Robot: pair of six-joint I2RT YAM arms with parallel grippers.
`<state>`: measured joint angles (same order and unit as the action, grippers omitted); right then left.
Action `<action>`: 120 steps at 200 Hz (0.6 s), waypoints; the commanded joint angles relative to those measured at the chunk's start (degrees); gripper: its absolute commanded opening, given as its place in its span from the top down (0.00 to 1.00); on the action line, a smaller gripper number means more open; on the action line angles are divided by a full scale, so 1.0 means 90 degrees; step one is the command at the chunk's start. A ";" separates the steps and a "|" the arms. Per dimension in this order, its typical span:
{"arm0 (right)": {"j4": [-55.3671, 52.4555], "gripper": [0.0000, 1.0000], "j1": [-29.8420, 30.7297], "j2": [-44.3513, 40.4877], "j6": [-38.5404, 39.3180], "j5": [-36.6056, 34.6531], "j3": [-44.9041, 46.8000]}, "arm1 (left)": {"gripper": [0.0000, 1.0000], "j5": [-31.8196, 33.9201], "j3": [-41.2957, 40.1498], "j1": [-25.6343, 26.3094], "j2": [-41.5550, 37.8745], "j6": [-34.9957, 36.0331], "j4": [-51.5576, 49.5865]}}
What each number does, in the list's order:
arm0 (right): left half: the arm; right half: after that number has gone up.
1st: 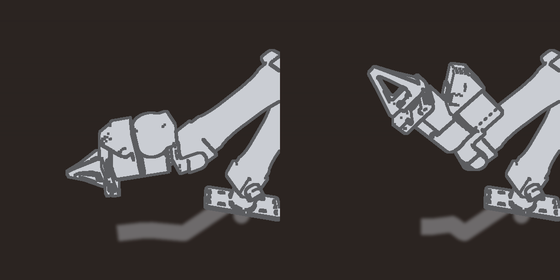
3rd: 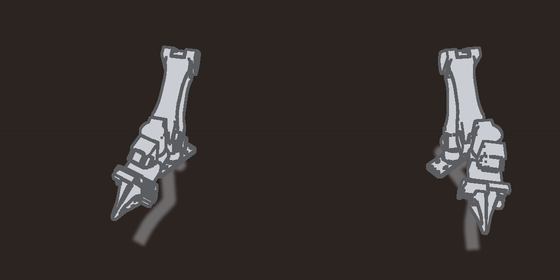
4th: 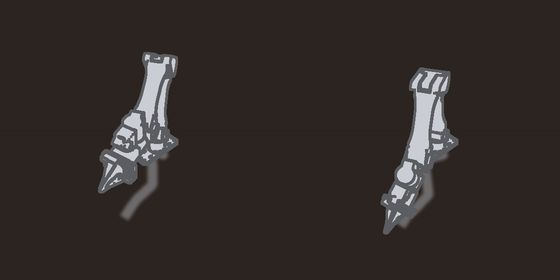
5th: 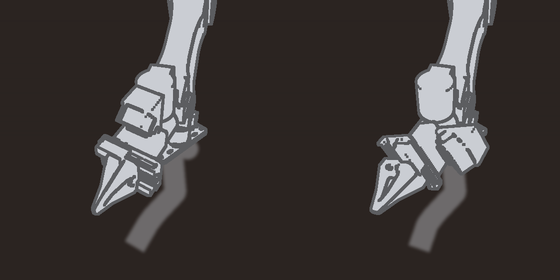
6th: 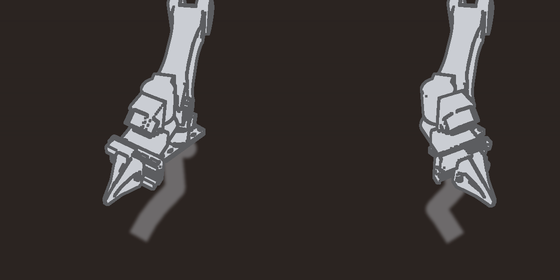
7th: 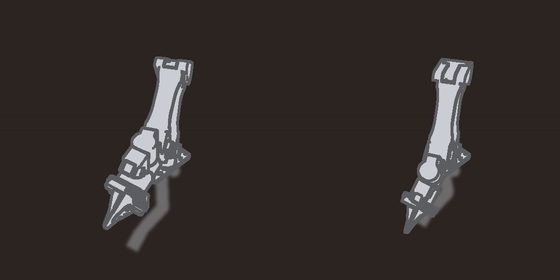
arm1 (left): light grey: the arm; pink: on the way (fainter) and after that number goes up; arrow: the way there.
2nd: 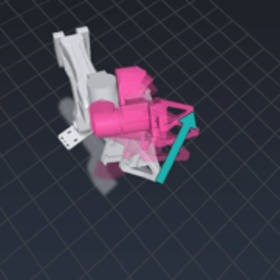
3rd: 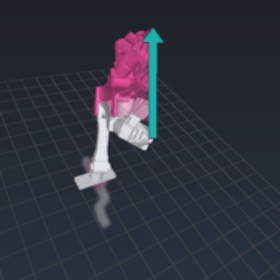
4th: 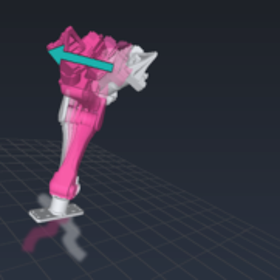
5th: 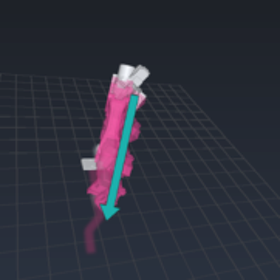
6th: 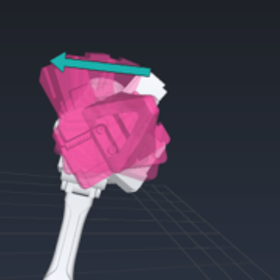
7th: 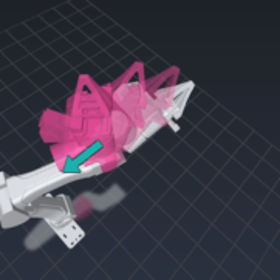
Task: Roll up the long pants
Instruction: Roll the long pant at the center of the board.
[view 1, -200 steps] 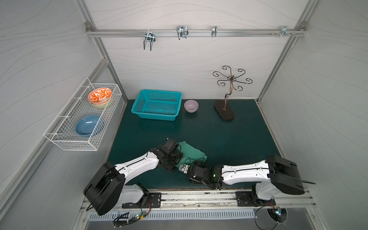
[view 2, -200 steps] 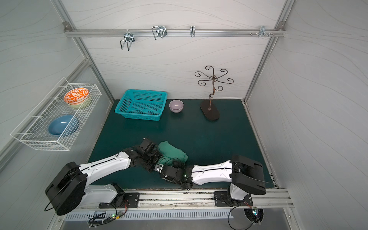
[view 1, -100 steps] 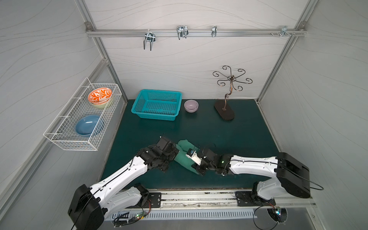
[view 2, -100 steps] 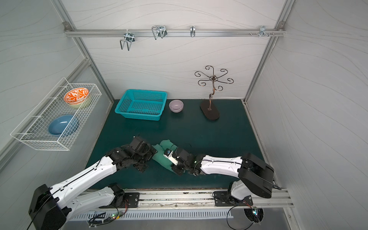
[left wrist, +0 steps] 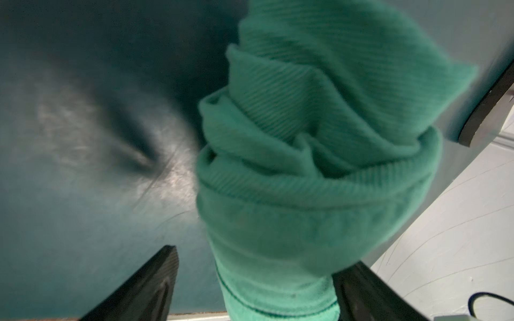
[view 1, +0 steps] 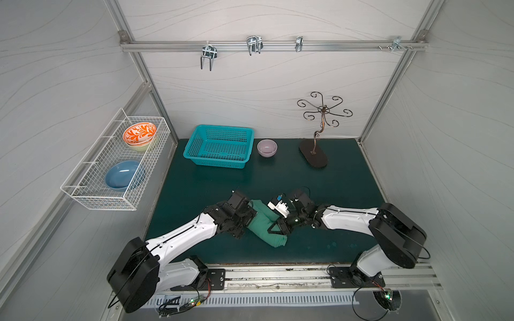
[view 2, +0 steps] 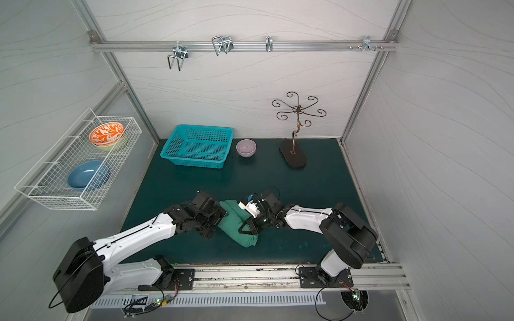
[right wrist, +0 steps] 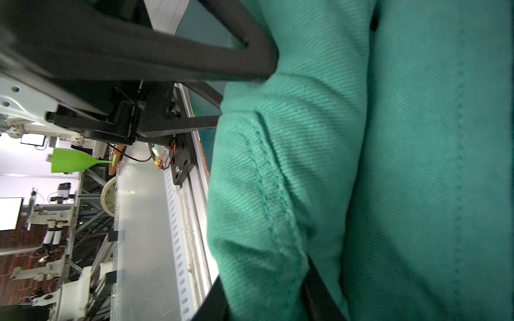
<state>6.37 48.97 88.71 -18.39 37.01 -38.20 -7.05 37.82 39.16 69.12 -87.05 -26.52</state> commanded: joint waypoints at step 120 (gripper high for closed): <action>-0.3203 0.22 0.2878 -0.1554 0.2008 -0.6789 -0.1007 | 0.15 -0.0459 -0.0179 -0.0008 0.1382 0.0267 0.0497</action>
<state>-18.28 70.17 69.10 -9.08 -12.95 -46.30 -10.17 37.85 38.98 78.63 -85.45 -14.74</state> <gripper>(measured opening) 0.770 0.848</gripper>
